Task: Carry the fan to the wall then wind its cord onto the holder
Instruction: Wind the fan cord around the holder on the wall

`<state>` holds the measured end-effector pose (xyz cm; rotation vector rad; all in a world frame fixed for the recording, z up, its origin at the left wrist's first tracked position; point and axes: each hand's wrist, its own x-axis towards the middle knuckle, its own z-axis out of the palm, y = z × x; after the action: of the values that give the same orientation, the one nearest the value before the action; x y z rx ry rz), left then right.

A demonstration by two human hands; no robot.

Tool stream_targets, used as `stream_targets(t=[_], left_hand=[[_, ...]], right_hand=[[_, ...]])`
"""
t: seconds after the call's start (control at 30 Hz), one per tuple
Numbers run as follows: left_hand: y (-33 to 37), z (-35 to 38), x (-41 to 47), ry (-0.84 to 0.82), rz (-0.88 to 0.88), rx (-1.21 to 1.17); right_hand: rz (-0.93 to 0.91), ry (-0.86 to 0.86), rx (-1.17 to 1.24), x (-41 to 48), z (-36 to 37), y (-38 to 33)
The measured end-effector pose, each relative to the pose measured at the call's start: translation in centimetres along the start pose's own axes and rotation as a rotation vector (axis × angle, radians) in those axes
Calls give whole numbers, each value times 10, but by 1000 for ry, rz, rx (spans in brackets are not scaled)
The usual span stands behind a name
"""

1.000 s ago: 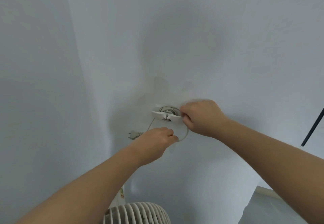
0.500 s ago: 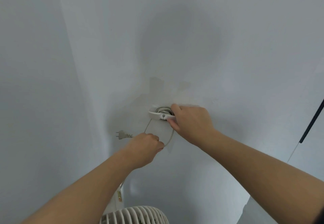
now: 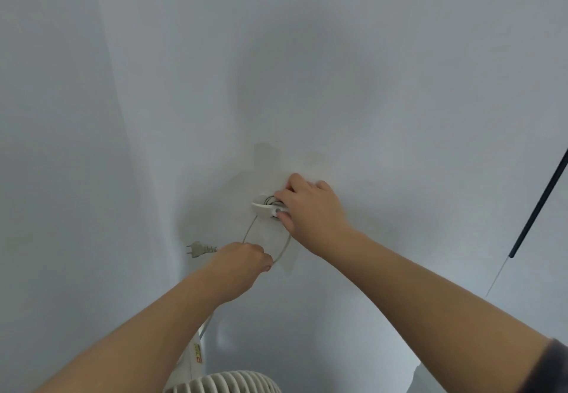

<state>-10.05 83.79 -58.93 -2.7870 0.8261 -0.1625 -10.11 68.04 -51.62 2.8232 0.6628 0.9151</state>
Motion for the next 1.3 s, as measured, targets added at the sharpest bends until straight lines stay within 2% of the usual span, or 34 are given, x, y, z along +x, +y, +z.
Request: stream_targets(t=[0.1,0.2,0.37,0.47,0.6,0.73,0.83,1.07,1.3], left_hand=[[-5,4,-2,-9,-70,-49],[-14,7,-2,1,-210,-129],[-18,14,-8,124,-409,-380],[-20,17,-10,179,-498,-507],[-23,12,-12,255,-573,-530],[-30,12,-10,373,-585,-644],[-35,13,-7,402,-599,-669],[-42,2,-8,334,-936,-620],[-52,-12,7,493,-903,-863]], right_hand=[[17,12,-1,4,-4,-5],[51,55,-8,9,-3,-11],[122,3,-66,8,-7,-20],[84,-8,-62,7,-10,-24],[54,-16,-57,8,-10,-24],[57,5,-58,13,-11,-21],[38,22,-29,13,-9,-18],[60,-10,-1,11,-15,-17],[95,-21,34,10,-16,-17]])
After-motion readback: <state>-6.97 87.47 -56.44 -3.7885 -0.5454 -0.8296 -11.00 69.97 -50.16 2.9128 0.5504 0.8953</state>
